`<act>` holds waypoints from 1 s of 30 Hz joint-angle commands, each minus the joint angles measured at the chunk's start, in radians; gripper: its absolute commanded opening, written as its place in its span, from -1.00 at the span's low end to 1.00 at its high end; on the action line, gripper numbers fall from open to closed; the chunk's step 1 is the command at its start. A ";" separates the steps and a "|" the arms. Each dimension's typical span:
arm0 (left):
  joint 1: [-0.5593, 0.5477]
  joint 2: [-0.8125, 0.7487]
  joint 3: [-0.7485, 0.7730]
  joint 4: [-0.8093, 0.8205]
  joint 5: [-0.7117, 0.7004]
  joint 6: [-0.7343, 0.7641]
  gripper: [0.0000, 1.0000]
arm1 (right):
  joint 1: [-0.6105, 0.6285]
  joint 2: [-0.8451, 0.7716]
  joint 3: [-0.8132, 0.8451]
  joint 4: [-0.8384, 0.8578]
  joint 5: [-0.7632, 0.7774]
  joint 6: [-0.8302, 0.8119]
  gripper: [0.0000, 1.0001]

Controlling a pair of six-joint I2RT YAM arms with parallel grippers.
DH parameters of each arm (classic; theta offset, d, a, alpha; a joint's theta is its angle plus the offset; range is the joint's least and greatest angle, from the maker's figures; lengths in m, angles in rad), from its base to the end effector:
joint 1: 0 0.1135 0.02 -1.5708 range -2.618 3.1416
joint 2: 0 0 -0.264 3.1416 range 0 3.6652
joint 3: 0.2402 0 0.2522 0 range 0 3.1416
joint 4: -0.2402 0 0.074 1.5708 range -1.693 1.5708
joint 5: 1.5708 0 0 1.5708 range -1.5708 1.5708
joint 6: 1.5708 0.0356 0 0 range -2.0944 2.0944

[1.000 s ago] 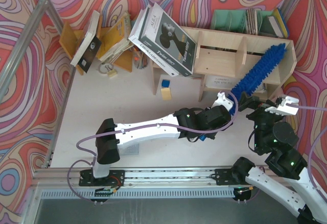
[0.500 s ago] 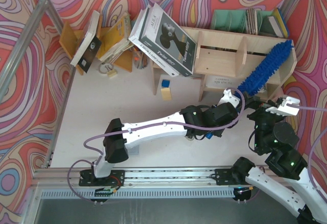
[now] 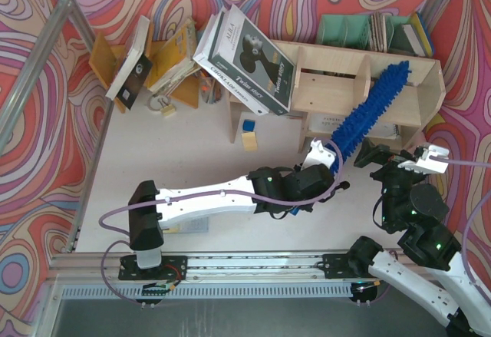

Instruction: Dust the bookshelf with a duster

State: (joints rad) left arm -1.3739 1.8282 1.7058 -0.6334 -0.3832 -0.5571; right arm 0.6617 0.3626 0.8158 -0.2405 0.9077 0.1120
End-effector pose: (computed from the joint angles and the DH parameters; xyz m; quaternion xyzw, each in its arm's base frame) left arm 0.0943 -0.4049 0.3250 0.2887 0.8572 -0.2205 0.3652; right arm 0.0653 0.0153 0.3886 0.1752 0.6359 0.0089 0.7516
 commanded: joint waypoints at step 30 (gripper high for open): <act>-0.038 0.077 0.114 -0.015 0.049 0.060 -1.00 | 0.004 -0.016 -0.007 0.033 0.004 -0.003 0.97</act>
State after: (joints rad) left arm -1.4105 1.9472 1.8317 -0.6609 -0.3073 -0.5079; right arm 0.6617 0.3611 0.8158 -0.2409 0.9081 0.1123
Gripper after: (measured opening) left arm 0.344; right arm 0.987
